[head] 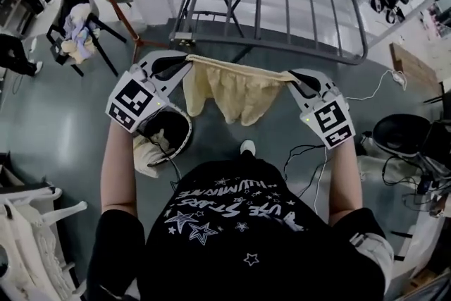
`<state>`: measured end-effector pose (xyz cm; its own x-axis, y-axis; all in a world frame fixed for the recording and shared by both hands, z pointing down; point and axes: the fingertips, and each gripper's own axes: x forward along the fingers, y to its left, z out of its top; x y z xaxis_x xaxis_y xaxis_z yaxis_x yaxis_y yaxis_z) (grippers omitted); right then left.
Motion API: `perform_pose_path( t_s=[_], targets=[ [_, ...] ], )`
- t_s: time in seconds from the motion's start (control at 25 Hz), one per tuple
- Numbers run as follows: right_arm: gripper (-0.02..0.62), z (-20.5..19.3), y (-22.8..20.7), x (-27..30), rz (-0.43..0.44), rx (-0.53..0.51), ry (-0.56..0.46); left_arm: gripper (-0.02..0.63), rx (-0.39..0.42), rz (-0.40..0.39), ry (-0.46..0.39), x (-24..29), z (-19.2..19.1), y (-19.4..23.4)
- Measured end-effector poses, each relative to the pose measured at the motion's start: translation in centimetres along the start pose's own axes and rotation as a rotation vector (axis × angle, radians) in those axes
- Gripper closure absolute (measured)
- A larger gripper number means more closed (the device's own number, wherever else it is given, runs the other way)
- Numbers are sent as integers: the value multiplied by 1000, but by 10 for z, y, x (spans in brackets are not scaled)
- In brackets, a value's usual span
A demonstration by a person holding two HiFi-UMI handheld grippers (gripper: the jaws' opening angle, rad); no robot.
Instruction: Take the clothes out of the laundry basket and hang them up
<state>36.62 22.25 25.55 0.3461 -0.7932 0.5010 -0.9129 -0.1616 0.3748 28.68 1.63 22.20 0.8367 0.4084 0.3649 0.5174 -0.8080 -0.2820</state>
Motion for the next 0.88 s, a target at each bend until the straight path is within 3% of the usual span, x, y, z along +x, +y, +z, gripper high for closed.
perform_pose_path(
  t_s=[0.24,0.44,0.64,0.88],
  targets=[
    [545,-25,-92,-14,-21,-20,-24,571,-38,48,-16,85,46,15],
    [545,-31,-145,-19,-30,-45,-77,571,-30,124,-27,124,78,30],
    [545,-18,-174,0,-25,-80,-126,571,26,207,21,130,89,56],
    [545,12,-193,32,-9,15,-202,571,43,309,35,116,92,97]
  ],
)
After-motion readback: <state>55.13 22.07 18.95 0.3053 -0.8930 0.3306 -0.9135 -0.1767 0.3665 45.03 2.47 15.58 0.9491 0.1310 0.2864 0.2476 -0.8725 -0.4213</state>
